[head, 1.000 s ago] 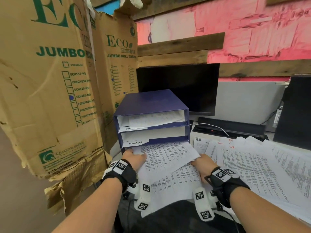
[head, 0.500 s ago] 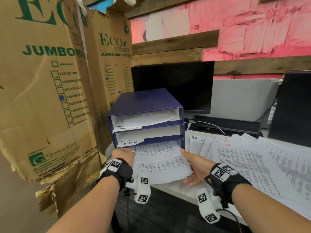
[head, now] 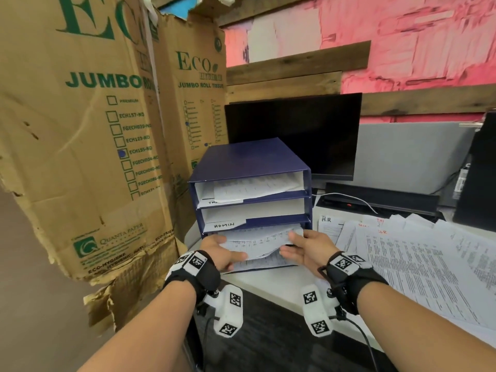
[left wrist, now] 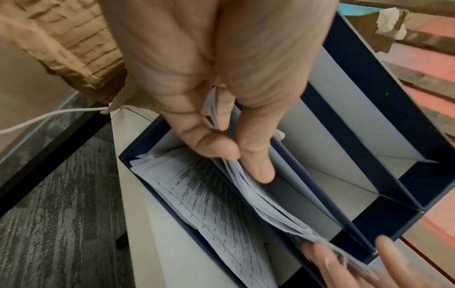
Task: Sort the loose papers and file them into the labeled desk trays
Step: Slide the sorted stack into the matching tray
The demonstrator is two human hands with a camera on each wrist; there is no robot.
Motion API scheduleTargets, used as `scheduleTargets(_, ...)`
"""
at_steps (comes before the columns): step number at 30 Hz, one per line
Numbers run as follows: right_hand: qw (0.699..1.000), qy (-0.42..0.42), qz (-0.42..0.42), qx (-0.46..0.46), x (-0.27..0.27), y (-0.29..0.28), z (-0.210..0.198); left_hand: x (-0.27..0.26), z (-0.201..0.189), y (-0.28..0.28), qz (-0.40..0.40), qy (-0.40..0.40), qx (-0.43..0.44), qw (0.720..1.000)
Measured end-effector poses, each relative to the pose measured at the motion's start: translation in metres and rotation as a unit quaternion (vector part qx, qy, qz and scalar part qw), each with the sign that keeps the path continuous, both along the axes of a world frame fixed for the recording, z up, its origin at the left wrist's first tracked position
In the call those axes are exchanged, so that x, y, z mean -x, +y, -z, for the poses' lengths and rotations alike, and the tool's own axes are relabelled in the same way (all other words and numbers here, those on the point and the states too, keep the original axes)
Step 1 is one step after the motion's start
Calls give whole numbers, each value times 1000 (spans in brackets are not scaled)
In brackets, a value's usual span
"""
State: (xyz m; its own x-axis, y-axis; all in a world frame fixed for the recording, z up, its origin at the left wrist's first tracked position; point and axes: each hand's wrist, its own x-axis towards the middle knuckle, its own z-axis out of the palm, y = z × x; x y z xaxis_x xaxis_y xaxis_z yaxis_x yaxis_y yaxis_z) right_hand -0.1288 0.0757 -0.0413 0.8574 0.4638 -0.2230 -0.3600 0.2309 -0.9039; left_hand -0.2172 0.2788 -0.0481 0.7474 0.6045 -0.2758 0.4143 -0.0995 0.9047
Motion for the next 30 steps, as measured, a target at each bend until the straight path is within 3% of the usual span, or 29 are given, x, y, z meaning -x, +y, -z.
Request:
scheduleTargets(2,999,-29,-22,7,0,-3,2,-3,-1,0,12,-9,-42,999)
scheduleTargets(6,972,-96,-32,212,-6,-12,8,-11,4,-3,22,6,-151,988)
scheduleTargets(9,963,-108,-7,248,-13,-10,14,-15,7,-4,21,73,-294,953)
scheduleTargets(12,956,-137,12,260,-18,-3,16,-20,11,-4,-15,86,-363,928)
scheduleTargets(17,920,-222,-55,319,-27,3,21,-28,12,0,-16,96,-383,919)
scheduleTargets(22,887,-238,-142,370,-29,5,23,-35,11,1,70,138,-411,898)
scheduleTargets(26,883,-253,-140,369,-26,-5,22,-38,6,-4,121,160,-419,886)
scheduleTargets(30,885,-243,-106,382,-19,-36,14,-34,-1,-28,151,131,-430,881)
